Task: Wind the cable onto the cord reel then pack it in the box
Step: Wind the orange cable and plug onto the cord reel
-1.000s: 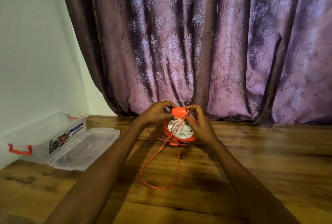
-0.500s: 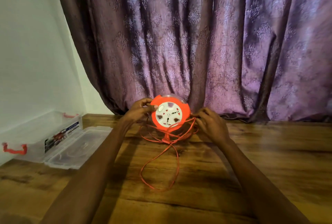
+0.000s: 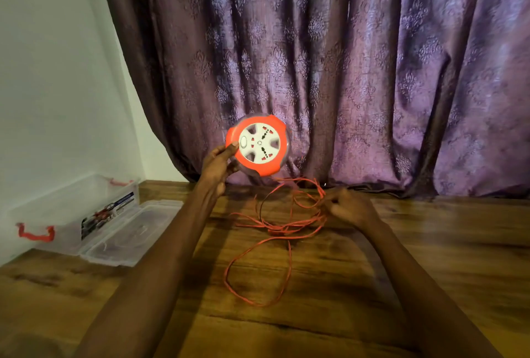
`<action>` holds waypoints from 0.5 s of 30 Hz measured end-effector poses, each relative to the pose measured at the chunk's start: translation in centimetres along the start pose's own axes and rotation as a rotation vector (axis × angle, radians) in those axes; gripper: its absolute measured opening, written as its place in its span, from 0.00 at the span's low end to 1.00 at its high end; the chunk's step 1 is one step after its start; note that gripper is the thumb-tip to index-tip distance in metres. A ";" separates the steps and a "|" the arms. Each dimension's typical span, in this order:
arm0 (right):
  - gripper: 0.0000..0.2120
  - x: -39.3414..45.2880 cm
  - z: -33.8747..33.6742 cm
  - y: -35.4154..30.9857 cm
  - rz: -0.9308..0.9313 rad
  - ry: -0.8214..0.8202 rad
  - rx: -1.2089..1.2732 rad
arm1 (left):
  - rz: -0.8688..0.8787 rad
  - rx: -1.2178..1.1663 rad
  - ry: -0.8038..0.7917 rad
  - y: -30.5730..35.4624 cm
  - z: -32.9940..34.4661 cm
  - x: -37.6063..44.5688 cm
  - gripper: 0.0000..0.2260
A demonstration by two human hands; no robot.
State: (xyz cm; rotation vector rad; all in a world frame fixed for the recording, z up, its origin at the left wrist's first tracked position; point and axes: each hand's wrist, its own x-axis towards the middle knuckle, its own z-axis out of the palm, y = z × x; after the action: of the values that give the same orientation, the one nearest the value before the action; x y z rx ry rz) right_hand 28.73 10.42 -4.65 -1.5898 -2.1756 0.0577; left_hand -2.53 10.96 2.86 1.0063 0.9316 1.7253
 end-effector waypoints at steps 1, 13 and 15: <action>0.11 0.1 -0.1 0.3 0.023 0.020 0.084 | 0.001 -0.010 0.025 0.1 -0.1 0.1 0.06; 0.08 1.2 -1.6 -4.4 -0.225 0.259 0.435 | -0.033 -0.056 0.119 0.0 -0.3 0.4 0.06; 0.13 0.7 -0.8 -4.9 -0.296 -0.112 0.419 | -0.031 -0.055 0.125 -0.1 -0.4 0.2 0.08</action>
State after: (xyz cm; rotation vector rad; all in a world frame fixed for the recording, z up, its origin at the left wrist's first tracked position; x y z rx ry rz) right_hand 24.48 9.22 -2.29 -1.0476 -2.2713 0.4871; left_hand -2.88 11.14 2.69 0.8525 0.9682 1.7946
